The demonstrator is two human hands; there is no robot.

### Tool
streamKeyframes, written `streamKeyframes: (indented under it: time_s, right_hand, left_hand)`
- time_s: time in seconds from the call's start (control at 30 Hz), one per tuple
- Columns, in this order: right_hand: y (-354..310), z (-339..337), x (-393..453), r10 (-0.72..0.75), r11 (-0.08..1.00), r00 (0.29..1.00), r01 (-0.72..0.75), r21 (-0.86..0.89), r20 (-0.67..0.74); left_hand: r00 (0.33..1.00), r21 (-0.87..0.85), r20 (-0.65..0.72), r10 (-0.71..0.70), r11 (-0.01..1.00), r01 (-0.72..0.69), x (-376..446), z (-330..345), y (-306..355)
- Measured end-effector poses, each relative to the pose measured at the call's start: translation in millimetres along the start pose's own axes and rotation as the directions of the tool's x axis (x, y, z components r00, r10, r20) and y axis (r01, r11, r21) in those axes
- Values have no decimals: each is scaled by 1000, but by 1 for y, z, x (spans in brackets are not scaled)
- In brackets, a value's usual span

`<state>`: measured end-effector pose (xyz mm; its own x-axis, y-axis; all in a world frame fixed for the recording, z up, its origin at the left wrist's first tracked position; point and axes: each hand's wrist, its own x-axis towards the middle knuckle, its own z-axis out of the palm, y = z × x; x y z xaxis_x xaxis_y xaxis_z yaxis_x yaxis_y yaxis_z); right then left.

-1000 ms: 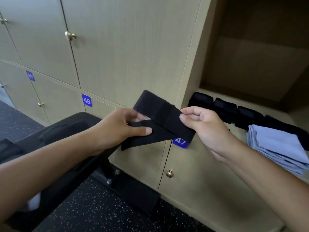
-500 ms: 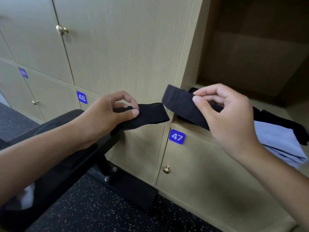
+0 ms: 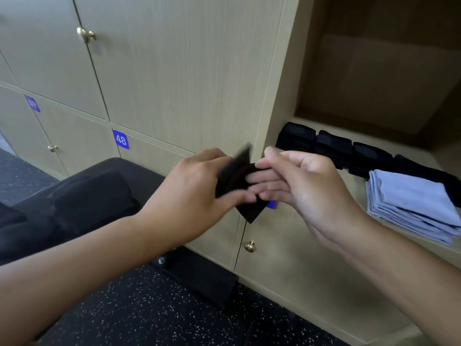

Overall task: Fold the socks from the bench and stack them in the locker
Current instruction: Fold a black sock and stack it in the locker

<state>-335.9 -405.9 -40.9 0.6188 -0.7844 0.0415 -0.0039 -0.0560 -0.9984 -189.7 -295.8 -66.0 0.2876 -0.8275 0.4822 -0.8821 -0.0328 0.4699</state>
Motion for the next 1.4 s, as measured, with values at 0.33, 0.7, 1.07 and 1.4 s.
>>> streamKeyframes:
  time_s: [0.33,0.7,1.07,1.4]
  right_hand:
    - [14,-2,-8,-398,760,915,366,-538,60]
    - [16,-6,-3,-256,625,942,333,-706,217]
    - [12,-24,4,-271,637,928,371,-676,254]
    - [-4,-84,40,-297,508,936,323,-798,189]
  left_hand:
    - [862,-758,333,-383,435,486,0,8,-6]
    - [838,-780,461,-293,318,540,-1,12,-4]
    - [825,-690,519,-226,459,560,-1,13,0]
    - [835,-466,415,-360,705,535,1,17,-9]
